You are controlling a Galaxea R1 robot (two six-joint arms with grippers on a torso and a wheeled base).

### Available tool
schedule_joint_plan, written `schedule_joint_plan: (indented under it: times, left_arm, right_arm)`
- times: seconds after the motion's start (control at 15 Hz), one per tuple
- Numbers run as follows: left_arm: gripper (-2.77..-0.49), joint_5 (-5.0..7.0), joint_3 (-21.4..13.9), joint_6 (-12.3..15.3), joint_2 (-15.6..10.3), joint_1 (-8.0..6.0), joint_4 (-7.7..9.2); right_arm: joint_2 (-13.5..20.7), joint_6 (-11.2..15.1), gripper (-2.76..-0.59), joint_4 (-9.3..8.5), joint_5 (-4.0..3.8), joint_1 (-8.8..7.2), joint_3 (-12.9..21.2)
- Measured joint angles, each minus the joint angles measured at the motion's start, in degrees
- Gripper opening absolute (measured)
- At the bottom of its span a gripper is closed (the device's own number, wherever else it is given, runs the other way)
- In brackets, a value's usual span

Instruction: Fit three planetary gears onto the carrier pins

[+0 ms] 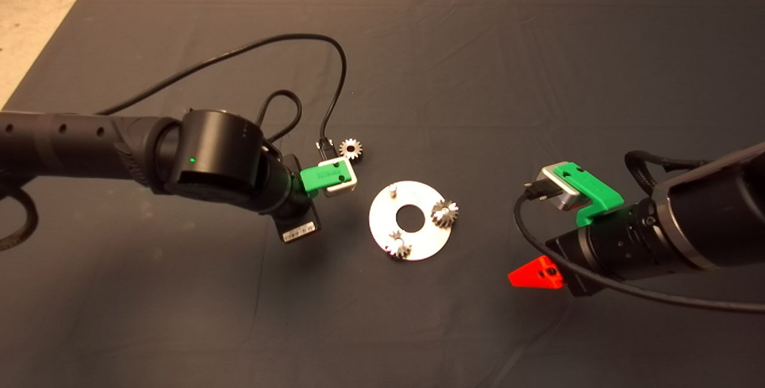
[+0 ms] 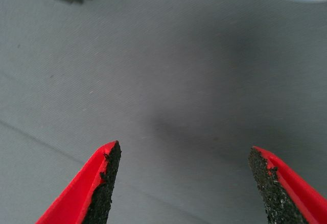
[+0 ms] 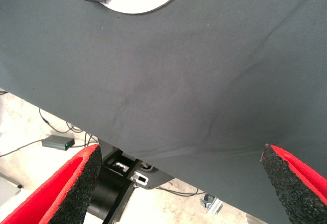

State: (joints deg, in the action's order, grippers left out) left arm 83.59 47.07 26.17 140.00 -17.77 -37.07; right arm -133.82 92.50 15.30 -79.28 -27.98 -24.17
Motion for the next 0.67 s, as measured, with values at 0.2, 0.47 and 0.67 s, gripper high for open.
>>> schedule_joint_plan:
  times: [0.2, 0.47, 0.67]
  left_arm:
    - [-1.50, -0.07, 2.8, -1.6, 0.7, -0.05, 0.02]
    - [-1.50, -0.13, 6.6, -4.8, 1.8, -2.70, 0.15]
    - [-1.50, -0.11, 9.9, -7.5, 3.5, -5.70, 1.77]
  right_arm:
    - [-0.3, 0.0, -1.02, 0.02, 0.61, 0.00, 0.0]
    - [-0.7, 0.0, -1.02, -0.01, 1.28, 0.01, 0.0]
    - [-0.7, 0.0, -1.02, -0.01, 1.28, 0.00, 0.0]
